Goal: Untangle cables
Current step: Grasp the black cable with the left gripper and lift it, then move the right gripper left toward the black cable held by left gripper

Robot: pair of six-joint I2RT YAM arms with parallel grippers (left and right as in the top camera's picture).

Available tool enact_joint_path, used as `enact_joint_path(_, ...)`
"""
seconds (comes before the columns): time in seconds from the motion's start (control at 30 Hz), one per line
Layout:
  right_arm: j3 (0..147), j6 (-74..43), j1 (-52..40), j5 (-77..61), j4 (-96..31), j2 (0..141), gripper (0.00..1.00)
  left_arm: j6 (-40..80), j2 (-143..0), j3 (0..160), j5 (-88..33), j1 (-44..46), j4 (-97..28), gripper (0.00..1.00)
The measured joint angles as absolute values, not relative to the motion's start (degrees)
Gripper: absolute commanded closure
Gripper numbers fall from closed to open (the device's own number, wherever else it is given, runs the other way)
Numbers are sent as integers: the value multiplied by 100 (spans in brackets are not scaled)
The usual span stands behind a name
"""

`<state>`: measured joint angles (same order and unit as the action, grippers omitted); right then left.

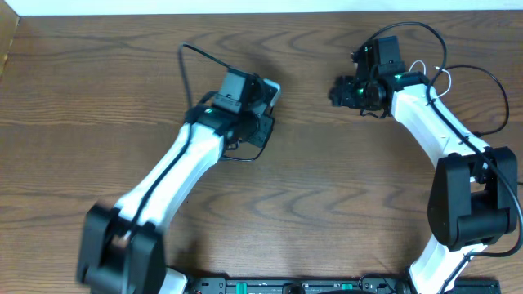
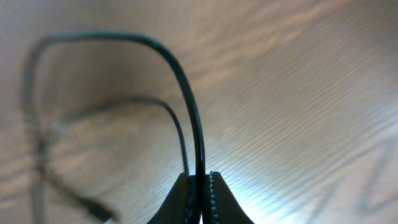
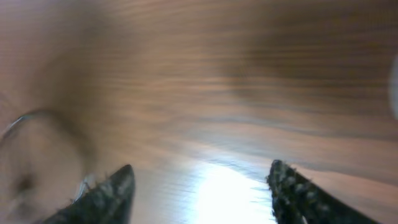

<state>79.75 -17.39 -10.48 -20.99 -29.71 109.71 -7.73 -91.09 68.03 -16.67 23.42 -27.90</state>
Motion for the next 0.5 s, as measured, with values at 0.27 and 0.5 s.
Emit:
enact_joint_path(0.27,7970,-1848,-827,-4657,-2591,10971,15,-928,-8678,6818,-1813,2342,-2880,93)
enact_joint_path(0.5,7968,-2399,-987,-5601,-2182,10973,19,-932,-8696,6816,-1815,2342,-2978,93)
